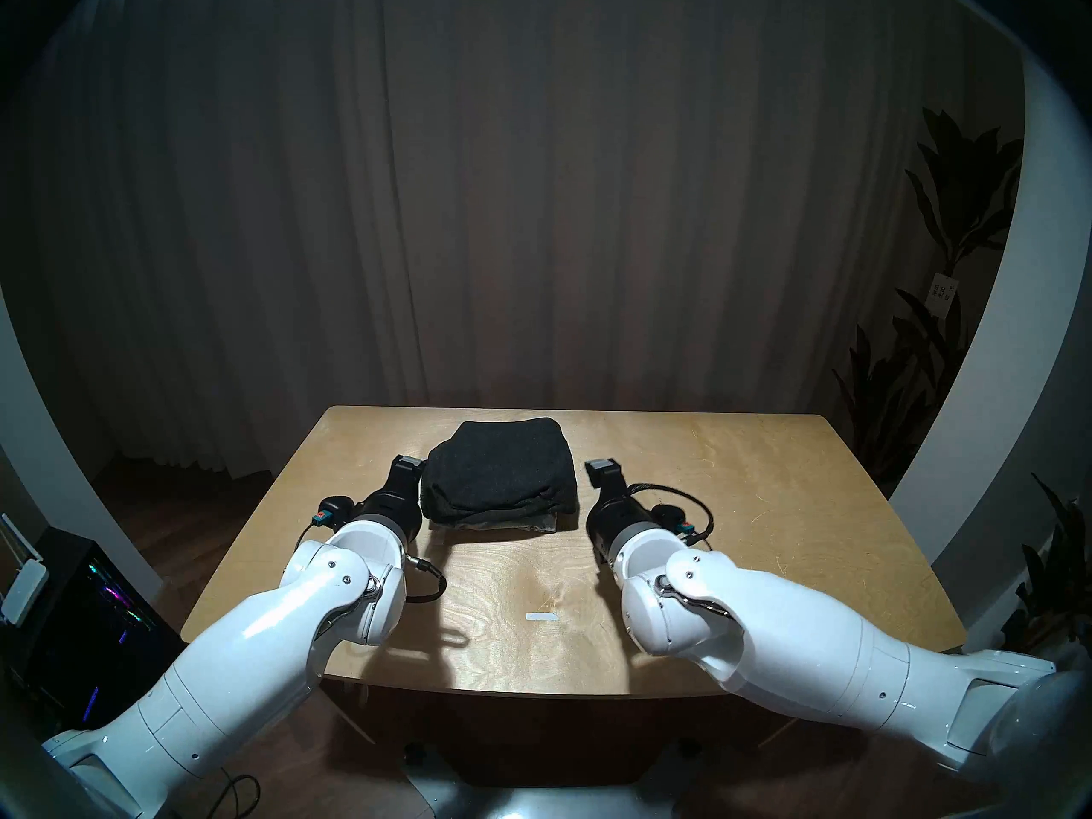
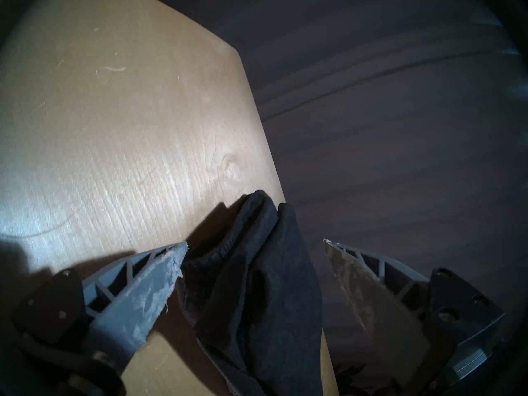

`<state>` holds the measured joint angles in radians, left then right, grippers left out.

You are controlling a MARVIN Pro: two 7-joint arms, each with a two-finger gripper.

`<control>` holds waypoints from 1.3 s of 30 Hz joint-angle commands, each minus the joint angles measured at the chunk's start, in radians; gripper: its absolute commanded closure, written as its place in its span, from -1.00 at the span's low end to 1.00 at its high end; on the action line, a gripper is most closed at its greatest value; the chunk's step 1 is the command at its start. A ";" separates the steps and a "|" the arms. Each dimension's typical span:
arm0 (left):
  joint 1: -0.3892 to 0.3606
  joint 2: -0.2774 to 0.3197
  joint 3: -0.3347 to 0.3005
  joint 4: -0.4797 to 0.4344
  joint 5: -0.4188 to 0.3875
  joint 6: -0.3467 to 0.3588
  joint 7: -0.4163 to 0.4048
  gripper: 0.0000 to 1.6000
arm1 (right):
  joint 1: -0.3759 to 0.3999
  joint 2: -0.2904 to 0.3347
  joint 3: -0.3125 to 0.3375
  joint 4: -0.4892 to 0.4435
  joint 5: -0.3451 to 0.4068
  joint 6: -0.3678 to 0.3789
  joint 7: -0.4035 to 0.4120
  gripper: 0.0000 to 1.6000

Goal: Fold pants twice and stack them

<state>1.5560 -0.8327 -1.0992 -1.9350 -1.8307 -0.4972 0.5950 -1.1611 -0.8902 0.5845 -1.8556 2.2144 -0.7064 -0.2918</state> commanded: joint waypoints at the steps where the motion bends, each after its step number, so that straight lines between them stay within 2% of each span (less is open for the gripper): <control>1: -0.028 0.062 -0.043 -0.018 0.047 -0.004 -0.022 -1.00 | 0.071 0.114 0.082 0.004 -0.081 0.032 0.018 -1.00; 7: -0.062 0.066 -0.054 -0.002 0.067 0.000 -0.028 -1.00 | 0.119 0.175 0.082 0.064 -0.147 0.109 0.020 -1.00; 9: -0.085 0.070 -0.047 0.008 0.090 0.010 -0.033 -1.00 | 0.159 0.213 0.057 0.100 -0.208 0.174 0.030 -1.00; 10: -0.085 0.070 -0.047 0.008 0.090 0.010 -0.033 -1.00 | 0.159 0.213 0.057 0.100 -0.208 0.174 0.030 -1.00; 12: -0.109 0.074 -0.034 0.018 0.115 0.022 -0.033 -1.00 | 0.193 0.229 0.039 0.136 -0.271 0.233 0.042 -1.00; 16: -0.132 0.075 -0.023 0.031 0.138 0.039 -0.032 -1.00 | 0.223 0.236 0.024 0.171 -0.331 0.283 0.053 -1.00; 20: -0.166 0.077 0.026 0.071 0.210 0.076 -0.026 -1.00 | 0.268 0.238 0.000 0.226 -0.419 0.352 0.065 -1.00; 28: -0.233 0.056 0.089 0.134 0.297 0.118 -0.023 -1.00 | 0.329 0.230 -0.030 0.305 -0.536 0.427 0.086 -1.00; 39: -0.307 0.077 0.193 0.229 0.519 0.176 -0.030 -1.00 | 0.374 0.213 -0.069 0.391 -0.651 0.487 0.104 -1.00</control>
<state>1.3349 -0.7680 -0.9361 -1.7345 -1.4395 -0.3422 0.5753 -0.8493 -0.6615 0.5166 -1.4925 1.6238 -0.2392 -0.2042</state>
